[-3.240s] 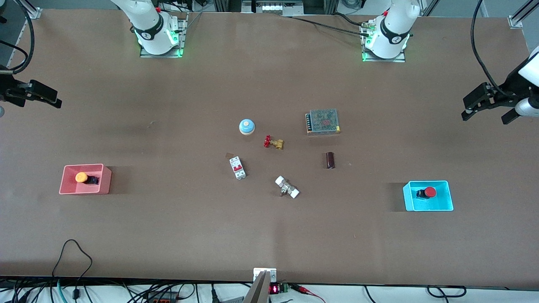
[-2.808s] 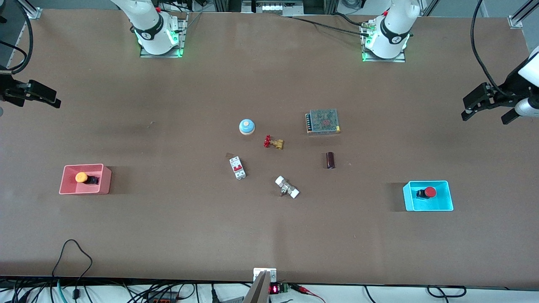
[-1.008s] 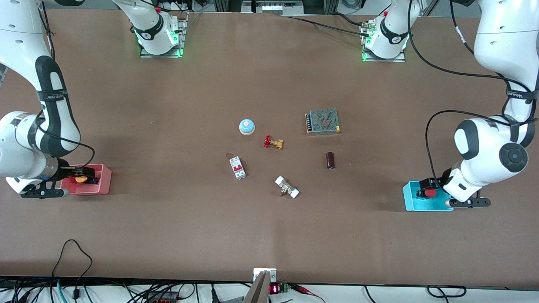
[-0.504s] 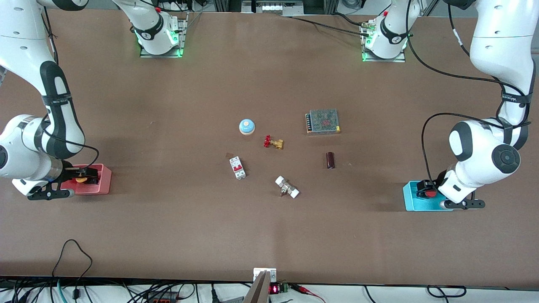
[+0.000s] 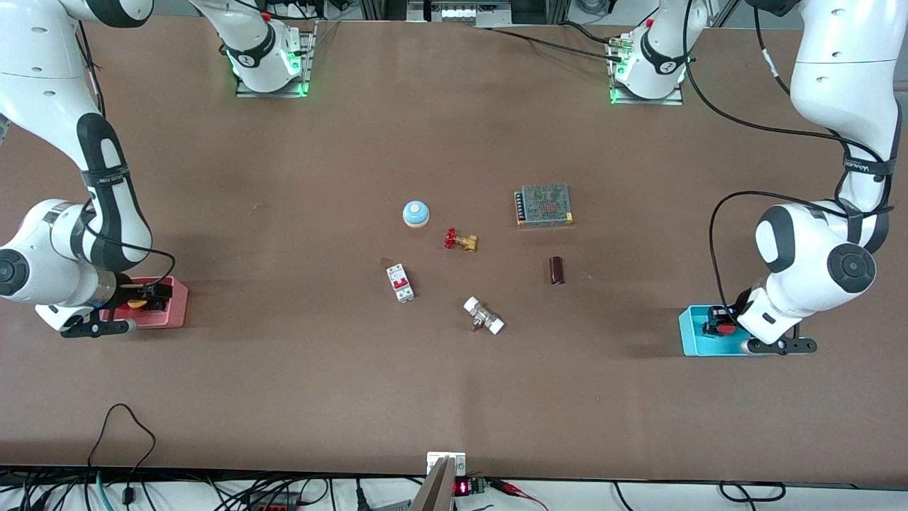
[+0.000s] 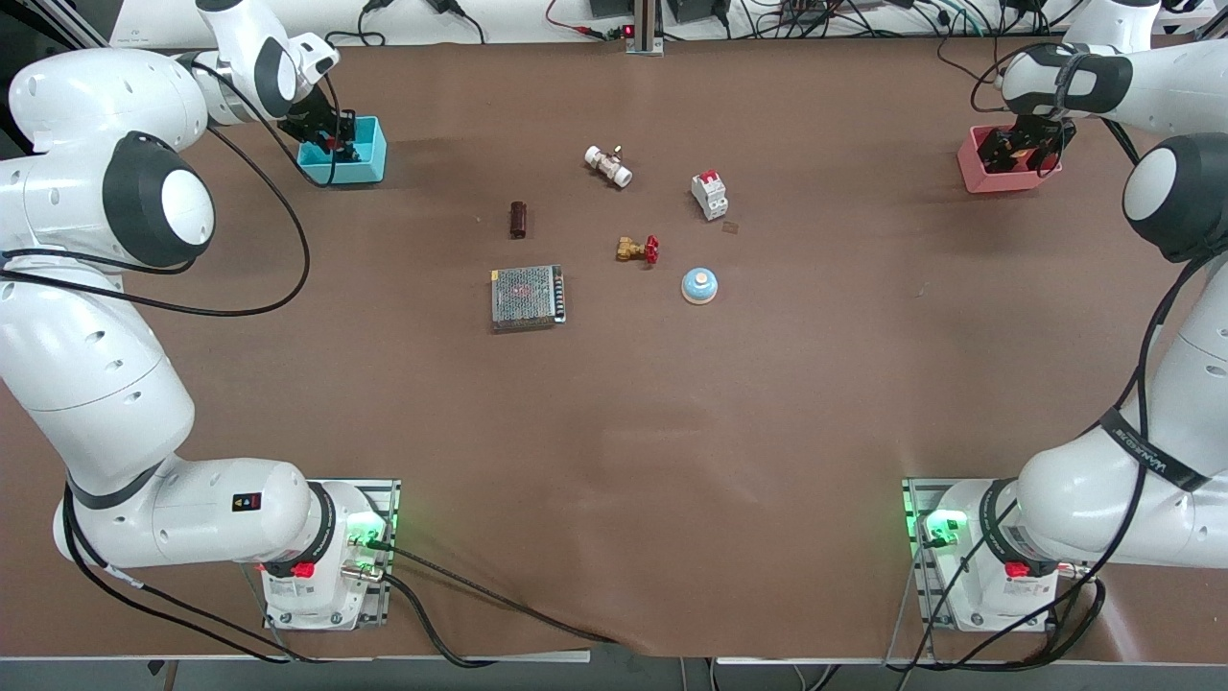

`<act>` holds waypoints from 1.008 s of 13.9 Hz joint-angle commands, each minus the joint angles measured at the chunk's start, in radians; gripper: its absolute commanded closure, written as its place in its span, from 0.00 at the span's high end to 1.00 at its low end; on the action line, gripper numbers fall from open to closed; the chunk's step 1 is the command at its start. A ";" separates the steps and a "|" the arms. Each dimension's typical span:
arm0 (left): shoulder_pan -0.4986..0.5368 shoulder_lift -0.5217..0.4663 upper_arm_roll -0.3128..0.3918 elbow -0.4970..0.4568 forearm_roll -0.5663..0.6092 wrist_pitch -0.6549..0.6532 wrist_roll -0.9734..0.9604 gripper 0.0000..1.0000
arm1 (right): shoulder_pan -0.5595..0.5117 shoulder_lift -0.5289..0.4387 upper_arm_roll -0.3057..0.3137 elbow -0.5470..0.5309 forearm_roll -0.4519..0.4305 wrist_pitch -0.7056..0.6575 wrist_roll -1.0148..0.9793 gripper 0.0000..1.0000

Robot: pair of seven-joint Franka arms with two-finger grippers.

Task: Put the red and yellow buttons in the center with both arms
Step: 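Close both grippers on the buttons and lift them from the boxes, then carry the yellow button with the right gripper while the left gripper carries the red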

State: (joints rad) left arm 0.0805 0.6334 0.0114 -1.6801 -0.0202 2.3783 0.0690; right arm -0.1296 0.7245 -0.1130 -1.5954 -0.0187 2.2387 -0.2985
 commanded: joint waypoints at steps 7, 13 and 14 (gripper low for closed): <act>-0.073 -0.185 -0.008 0.010 0.016 -0.158 -0.026 0.24 | -0.016 -0.043 0.018 0.037 0.002 -0.042 -0.053 0.21; -0.247 -0.163 -0.016 0.007 0.014 -0.180 -0.323 0.25 | 0.047 -0.283 0.050 0.052 0.040 -0.342 -0.039 0.22; -0.274 -0.147 -0.016 0.005 0.013 -0.174 -0.365 0.25 | 0.048 -0.286 0.067 0.046 0.083 -0.369 -0.037 0.22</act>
State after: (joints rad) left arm -0.1479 0.4670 -0.0105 -1.6701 -0.0202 2.1988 -0.2155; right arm -0.0947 0.4683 -0.0701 -1.5070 0.0137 1.9057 -0.3345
